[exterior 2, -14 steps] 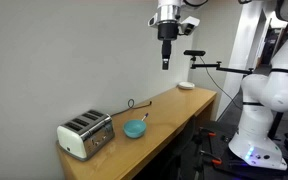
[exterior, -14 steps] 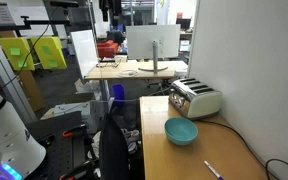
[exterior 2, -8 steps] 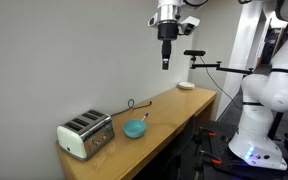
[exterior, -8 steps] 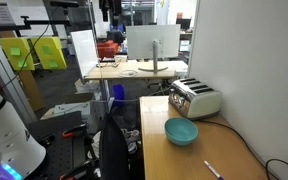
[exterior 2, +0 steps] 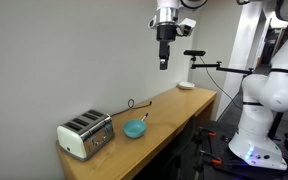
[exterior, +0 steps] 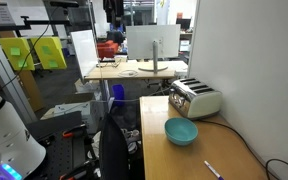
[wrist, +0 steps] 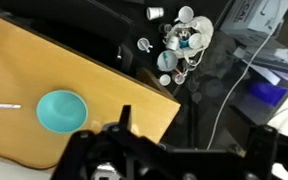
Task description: Move the bowl towards the table edge near you
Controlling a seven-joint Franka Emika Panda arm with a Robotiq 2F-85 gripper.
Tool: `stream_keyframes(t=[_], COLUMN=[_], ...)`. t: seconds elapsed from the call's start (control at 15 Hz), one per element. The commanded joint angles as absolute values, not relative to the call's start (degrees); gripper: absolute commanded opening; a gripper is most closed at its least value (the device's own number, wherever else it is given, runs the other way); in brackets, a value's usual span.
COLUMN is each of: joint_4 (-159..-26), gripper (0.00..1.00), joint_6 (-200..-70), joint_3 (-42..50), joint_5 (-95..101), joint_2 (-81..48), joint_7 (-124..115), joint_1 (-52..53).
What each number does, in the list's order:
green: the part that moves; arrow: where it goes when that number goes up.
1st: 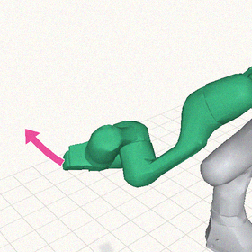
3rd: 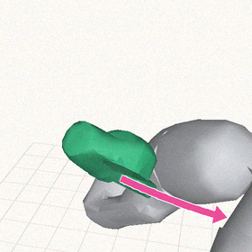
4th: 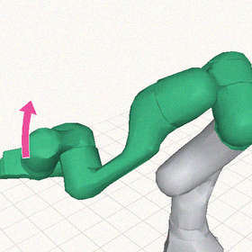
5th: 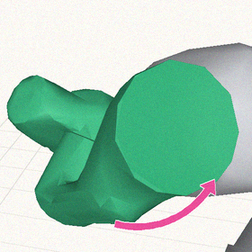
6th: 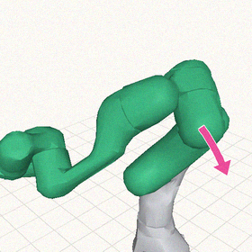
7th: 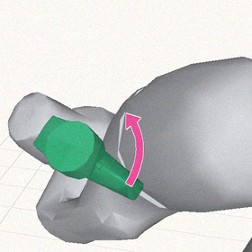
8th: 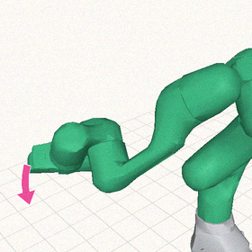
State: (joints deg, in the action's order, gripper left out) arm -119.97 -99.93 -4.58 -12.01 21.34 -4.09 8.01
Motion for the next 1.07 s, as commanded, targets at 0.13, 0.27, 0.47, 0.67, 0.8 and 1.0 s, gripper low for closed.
stream_keyframes(t=[0.13, 0.27, 0.47, 0.67, 0.8, 1.0], joint_4=[-122.30, -124.81, -128.75, -134.13, -137.31, -140.44], gripper=[1.00, 1.00, 1.00, 1.00, 1.00, 1.00], joint_6=[-105.67, -111.00, -119.63, -126.34, -131.66, -139.97], joint_3=[-5.26, -4.59, -3.63, -2.75, -2.31, -1.51], joint_5=[-11.88, -12.48, -12.29, -13.74, -14.93, -17.78], joint_2=[18.77, 17.37, 14.09, 11.21, 8.01, 1.68], joint_7=[-14.29, -17.19, -21.95, -26.73, -30.67, -35.04], joint_1=[3.22, 1.62, -0.87, -1.99, -2.33, -2.30])
